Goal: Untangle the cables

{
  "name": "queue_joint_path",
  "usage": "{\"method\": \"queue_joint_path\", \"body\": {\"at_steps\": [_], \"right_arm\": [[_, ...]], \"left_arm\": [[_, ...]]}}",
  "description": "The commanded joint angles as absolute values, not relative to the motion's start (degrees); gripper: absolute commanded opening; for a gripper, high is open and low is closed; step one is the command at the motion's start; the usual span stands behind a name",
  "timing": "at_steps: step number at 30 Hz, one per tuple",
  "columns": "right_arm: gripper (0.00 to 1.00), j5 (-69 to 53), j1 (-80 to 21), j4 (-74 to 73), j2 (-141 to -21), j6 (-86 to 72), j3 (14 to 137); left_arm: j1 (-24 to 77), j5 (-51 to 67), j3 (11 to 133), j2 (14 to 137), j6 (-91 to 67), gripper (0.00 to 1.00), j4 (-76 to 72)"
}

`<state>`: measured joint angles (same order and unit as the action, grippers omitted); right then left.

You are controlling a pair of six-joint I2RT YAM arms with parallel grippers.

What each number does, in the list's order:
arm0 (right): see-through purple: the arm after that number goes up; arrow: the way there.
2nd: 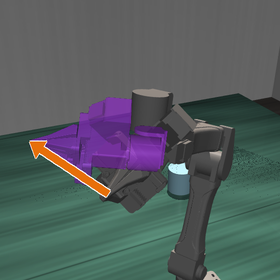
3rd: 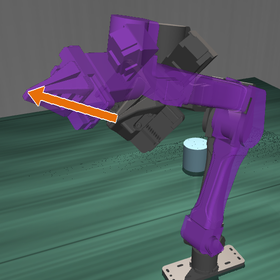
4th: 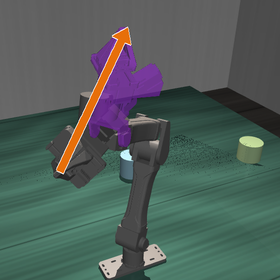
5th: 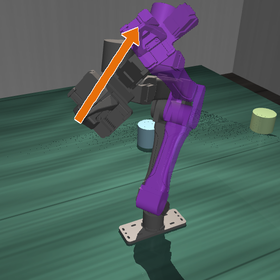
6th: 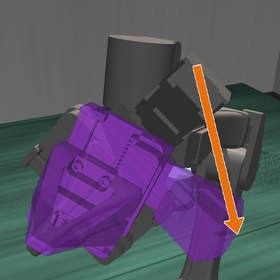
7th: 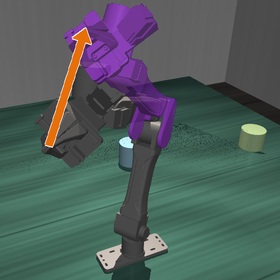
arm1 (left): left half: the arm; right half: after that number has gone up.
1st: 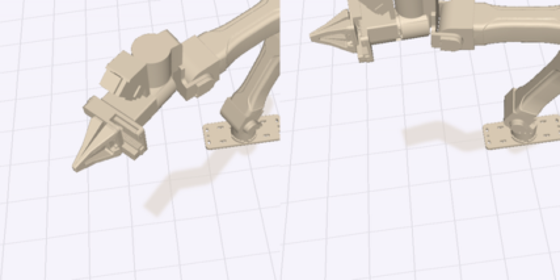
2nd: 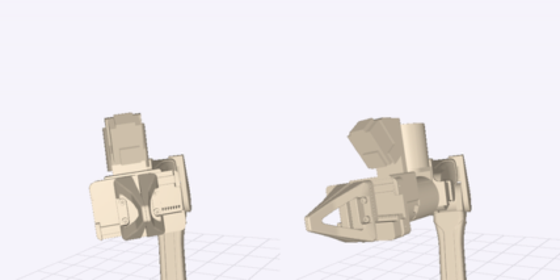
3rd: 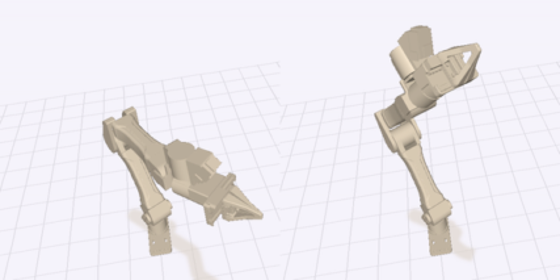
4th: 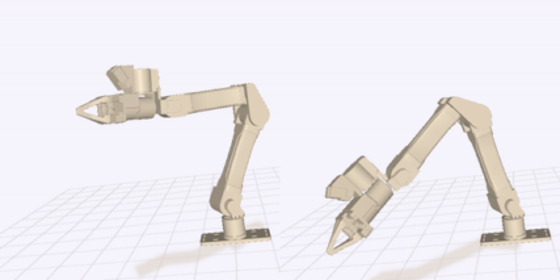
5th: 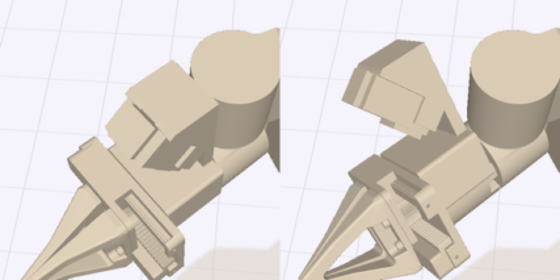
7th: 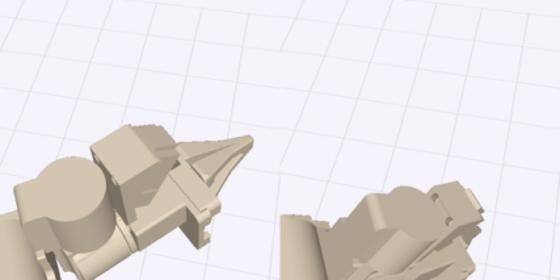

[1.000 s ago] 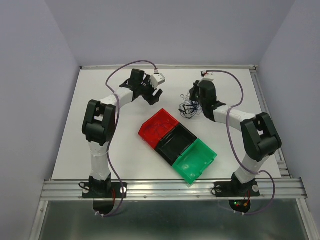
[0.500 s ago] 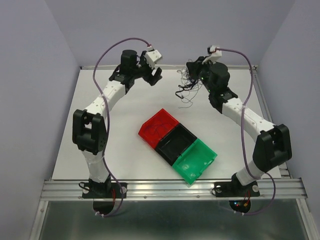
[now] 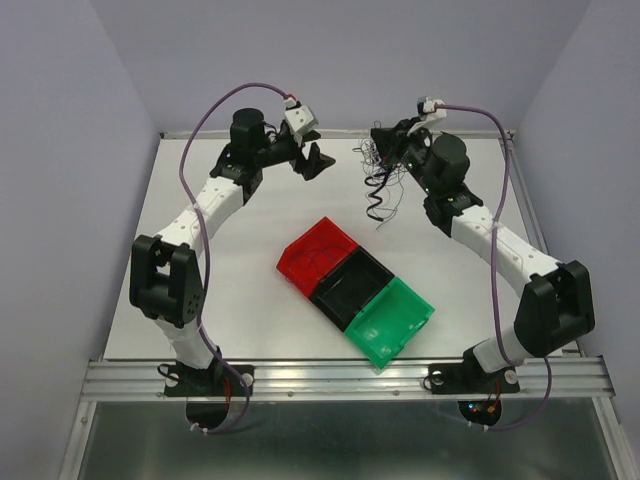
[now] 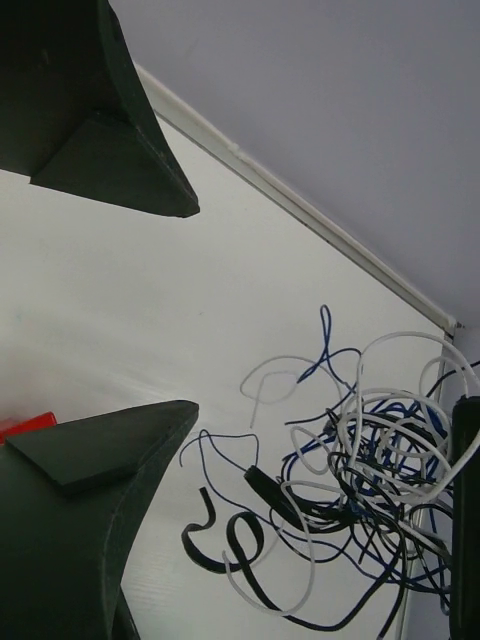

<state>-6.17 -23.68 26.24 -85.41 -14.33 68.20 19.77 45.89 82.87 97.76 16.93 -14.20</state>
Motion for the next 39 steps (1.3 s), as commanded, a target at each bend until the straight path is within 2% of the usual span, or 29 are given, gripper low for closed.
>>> {"method": "queue_joint_path", "body": {"at_steps": [1, 9, 12, 13, 17, 19, 22, 26, 30, 39], "right_arm": [[0.01, -9.3, -24.2, 31.9, -83.6, -14.1, 67.0], [0.01, -13.4, -24.1, 34.7, -85.9, -16.6, 67.2], [0.0, -10.1, -24.1, 36.8, -85.8, -19.0, 66.3], [0.0, -5.8, -24.1, 38.9, -85.3, -19.7, 65.7], [0.01, 1.2, -24.1, 41.9, -84.8, -20.2, 64.8], [0.0, 2.6, -24.1, 41.8, -85.0, -20.0, 65.1], [0.0, 6.7, -24.1, 41.8, -85.4, -20.7, 65.8], [0.01, 11.5, -24.1, 41.9, -86.2, -23.3, 66.4], [0.01, 14.7, -24.3, 41.9, -86.6, -26.0, 66.9], [0.0, 22.9, -27.0, 41.9, -86.6, -26.7, 67.8]], "left_arm": [[20.1, 51.2, 81.7, 94.8, 16.3, 0.85, -18.5], [24.1, 49.4, 82.4, 97.5, 16.6, 0.85, -19.7], [24.8, 49.7, 82.8, 98.6, 15.5, 0.84, -19.6], [24.9, 47.7, 82.1, 98.4, 14.9, 0.81, -21.7], [24.1, 35.5, 69.5, 92.9, 6.9, 0.81, -38.7], [23.6, 32.8, 64.8, 89.5, 6.5, 0.81, -41.6], [23.4, 32.3, 60.8, 85.3, 6.2, 0.81, -44.8], [25.2, 34.4, 56.1, 80.5, 7.6, 0.74, -46.1], [33.5, 34.6, 53.0, 78.4, 12.4, 0.74, -44.6], [39.4, 32.5, 61.7, 89.6, 9.8, 0.75, -40.3]]}}
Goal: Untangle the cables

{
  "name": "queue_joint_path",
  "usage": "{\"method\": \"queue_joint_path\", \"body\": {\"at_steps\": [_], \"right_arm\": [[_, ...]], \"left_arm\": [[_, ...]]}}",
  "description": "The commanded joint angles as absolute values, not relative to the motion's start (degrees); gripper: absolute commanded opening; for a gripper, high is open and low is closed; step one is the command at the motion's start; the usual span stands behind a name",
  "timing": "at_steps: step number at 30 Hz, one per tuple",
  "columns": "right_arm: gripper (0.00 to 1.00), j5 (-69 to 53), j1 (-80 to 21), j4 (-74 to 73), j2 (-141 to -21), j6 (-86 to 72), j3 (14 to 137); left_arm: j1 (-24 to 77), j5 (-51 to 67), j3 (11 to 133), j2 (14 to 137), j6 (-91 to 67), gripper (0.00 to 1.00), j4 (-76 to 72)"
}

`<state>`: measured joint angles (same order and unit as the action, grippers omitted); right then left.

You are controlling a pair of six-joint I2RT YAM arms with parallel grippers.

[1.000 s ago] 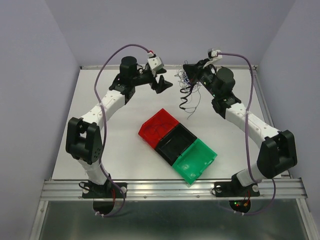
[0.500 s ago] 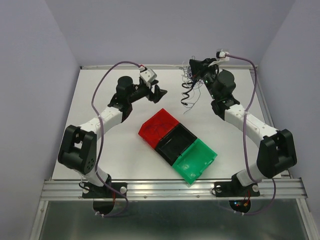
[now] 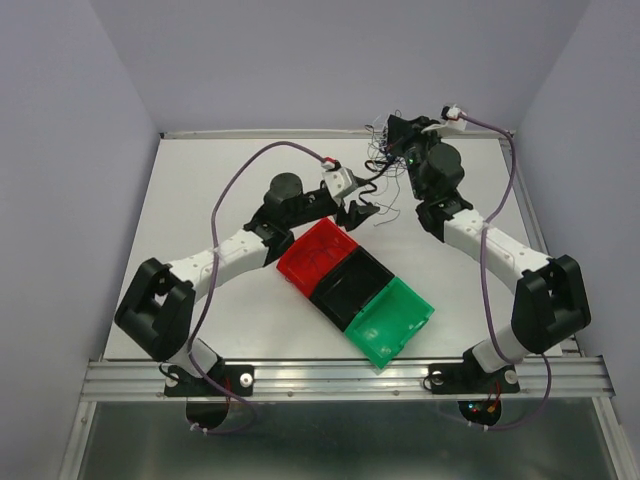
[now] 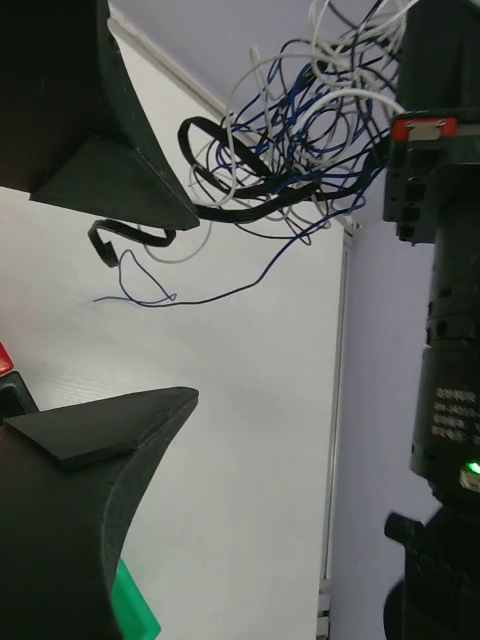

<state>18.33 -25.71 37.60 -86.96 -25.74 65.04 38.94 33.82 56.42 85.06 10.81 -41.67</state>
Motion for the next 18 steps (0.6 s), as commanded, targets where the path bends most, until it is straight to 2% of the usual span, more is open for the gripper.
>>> {"method": "queue_joint_path", "body": {"at_steps": [1, 18], "right_arm": [[0.01, 23.1, -27.2, 41.9, -86.6, -26.6, 67.9], [0.01, 27.3, -32.1, 44.8, -88.6, -25.8, 69.0]], "left_arm": [[39.8, 31.9, 62.5, 90.8, 10.0, 0.75, -40.3], [42.5, 23.2, 75.1, 105.5, 13.1, 0.77, -33.7]]}}
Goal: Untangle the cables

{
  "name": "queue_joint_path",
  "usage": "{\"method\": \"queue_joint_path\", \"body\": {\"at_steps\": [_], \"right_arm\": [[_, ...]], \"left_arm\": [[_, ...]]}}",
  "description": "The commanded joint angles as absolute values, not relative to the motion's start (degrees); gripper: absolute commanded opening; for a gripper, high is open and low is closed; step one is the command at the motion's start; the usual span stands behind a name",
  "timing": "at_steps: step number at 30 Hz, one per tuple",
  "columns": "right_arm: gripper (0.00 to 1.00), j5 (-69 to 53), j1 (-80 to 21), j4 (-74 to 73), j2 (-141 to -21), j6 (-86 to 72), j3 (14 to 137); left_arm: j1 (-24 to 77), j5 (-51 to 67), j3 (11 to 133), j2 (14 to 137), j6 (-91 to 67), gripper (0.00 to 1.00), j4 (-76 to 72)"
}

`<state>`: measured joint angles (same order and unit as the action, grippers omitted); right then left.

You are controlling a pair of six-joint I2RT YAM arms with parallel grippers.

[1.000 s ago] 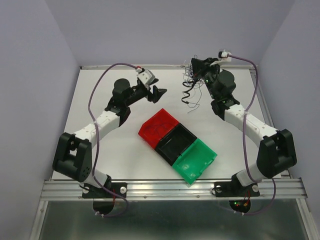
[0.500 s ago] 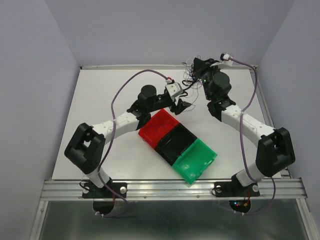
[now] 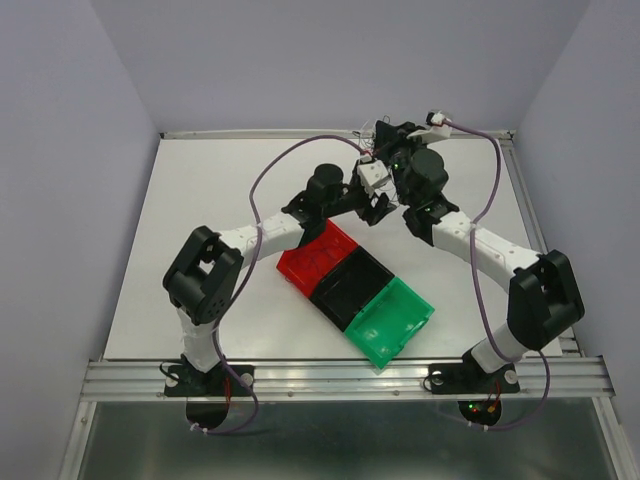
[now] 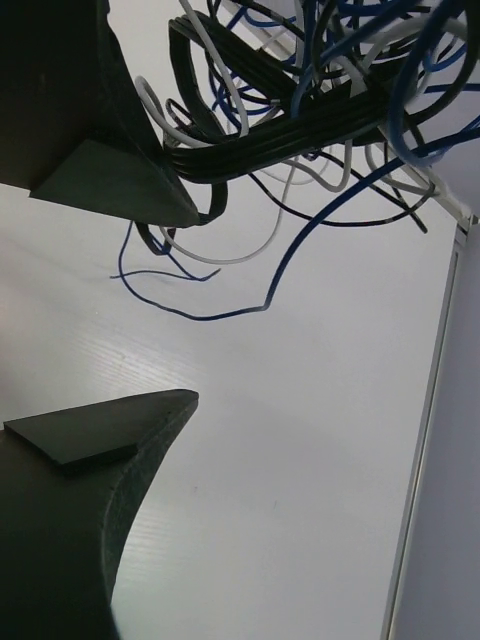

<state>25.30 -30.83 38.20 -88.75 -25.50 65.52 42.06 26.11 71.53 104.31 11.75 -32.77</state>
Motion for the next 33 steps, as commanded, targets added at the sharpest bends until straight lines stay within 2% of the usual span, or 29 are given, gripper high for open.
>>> {"method": "queue_joint_path", "body": {"at_steps": [1, 7, 13, 14, 16, 17, 18, 20, 24, 27, 33], "right_arm": [[0.0, 27.3, -32.3, 45.1, -88.5, -25.8, 68.8], [0.01, 30.2, -33.2, 47.7, -87.4, -27.9, 67.1], [0.0, 31.5, -34.0, 48.4, -87.5, -29.7, 66.7], [0.01, 31.6, -34.2, 48.6, -87.5, -29.9, 66.6], [0.01, 31.9, -34.3, 49.4, -87.5, -30.7, 66.1], [0.01, 32.1, -34.5, 49.7, -87.4, -30.7, 65.9], [0.01, 32.9, -34.5, 50.0, -87.3, -30.7, 65.6], [0.01, 34.2, -34.5, 50.1, -87.3, -30.2, 65.4], [0.01, 43.9, -34.4, 51.1, -87.7, -27.2, 65.2], [0.0, 55.1, -34.1, 52.2, -89.1, -22.7, 66.3], [0.01, 58.4, -29.9, 52.6, -87.5, -22.1, 63.4]], "left_arm": [[42.5, 22.7, 75.4, 105.9, 13.1, 0.76, -33.6], [42.5, 15.7, 74.6, 107.7, 12.5, 0.74, -37.4], [42.5, 14.3, 72.7, 107.2, 11.2, 0.69, -42.4], [42.5, 14.1, 72.9, 107.3, 11.0, 0.65, -42.5], [42.5, 13.1, 73.3, 107.5, 10.9, 0.39, -42.5], [42.5, 13.1, 73.0, 107.4, 11.1, 0.38, -42.5], [42.5, 13.3, 72.1, 106.9, 11.9, 0.19, -42.8], [42.5, 13.4, 70.6, 105.9, 12.5, 0.03, -43.8], [42.5, 16.8, 66.6, 101.3, 15.3, 0.02, -43.0], [42.5, 23.3, 68.1, 97.9, 19.8, 0.0, -32.2], [42.4, 25.0, 62.9, 88.4, 25.1, 0.0, -24.2]]}}
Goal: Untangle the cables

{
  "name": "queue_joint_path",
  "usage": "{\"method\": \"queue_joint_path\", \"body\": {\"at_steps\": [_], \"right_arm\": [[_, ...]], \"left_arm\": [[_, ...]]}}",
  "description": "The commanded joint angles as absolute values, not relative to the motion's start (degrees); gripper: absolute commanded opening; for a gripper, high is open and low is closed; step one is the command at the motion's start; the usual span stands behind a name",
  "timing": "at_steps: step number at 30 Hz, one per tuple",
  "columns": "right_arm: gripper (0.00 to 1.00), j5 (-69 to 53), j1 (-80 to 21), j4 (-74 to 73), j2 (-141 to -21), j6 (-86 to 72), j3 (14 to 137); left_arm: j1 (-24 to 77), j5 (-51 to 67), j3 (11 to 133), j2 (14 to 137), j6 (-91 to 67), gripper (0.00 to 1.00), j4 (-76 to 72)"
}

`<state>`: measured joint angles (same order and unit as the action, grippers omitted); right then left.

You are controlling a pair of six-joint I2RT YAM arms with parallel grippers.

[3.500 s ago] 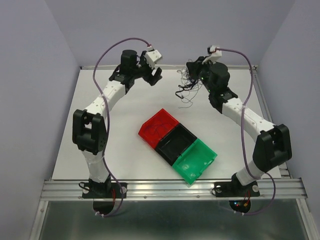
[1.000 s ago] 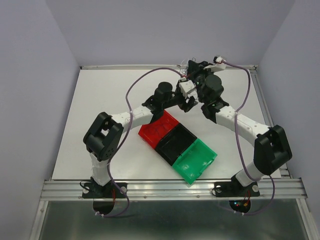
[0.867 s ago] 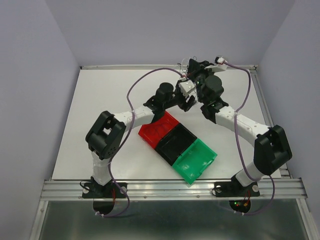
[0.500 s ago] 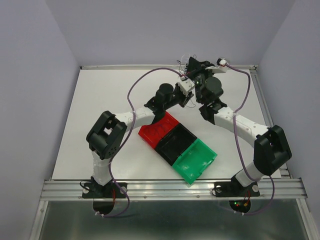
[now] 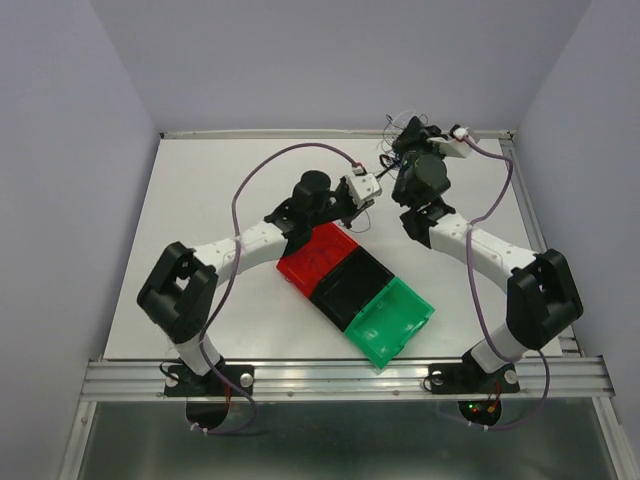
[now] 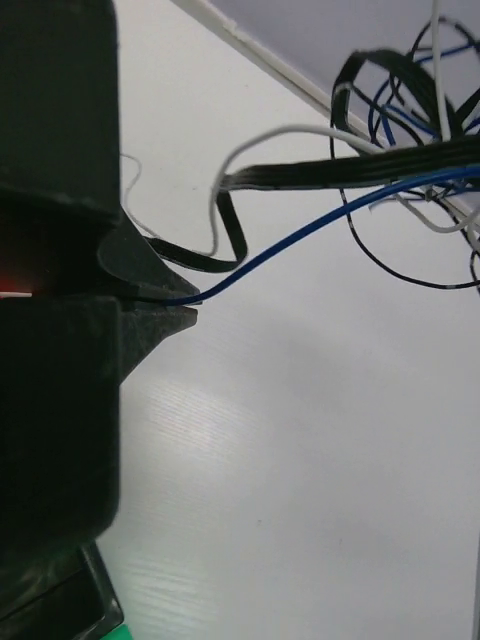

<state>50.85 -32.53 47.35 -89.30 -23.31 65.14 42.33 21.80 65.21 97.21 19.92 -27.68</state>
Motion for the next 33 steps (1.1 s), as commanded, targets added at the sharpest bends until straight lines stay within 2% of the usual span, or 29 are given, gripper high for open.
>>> {"method": "queue_joint_path", "body": {"at_steps": [1, 9, 15, 21, 24, 29, 33], "right_arm": [[0.01, 58.7, -29.5, 52.6, -87.1, -22.1, 62.8], [0.0, 65.3, -24.9, 52.6, -81.7, -20.2, 55.6], [0.0, 63.8, -23.6, 51.3, -77.4, -18.5, 50.2], [0.01, 69.8, -23.0, 49.6, -79.9, -12.9, 48.2], [0.01, 69.3, -22.8, 48.3, -78.9, -15.8, 45.6], [0.0, 69.6, -21.1, 34.7, -74.8, -26.6, 45.1], [0.01, 68.6, -19.4, 33.1, -72.8, -28.4, 43.5]], "left_arm": [[42.3, 24.9, 62.3, 87.2, 25.8, 0.0, -23.4], [36.1, 25.2, 61.8, 76.8, 26.3, 0.0, -16.0], [27.9, 27.2, 70.0, 75.1, 23.4, 0.0, -13.3], [24.1, 23.5, 76.0, 74.8, 20.6, 0.0, -12.9], [21.2, 22.0, 77.8, 74.3, 16.2, 0.0, -13.4], [16.1, 10.2, 77.7, 73.2, 7.2, 0.0, -15.9], [10.8, 9.4, 77.7, 72.5, 4.2, 0.0, -17.2]]}}
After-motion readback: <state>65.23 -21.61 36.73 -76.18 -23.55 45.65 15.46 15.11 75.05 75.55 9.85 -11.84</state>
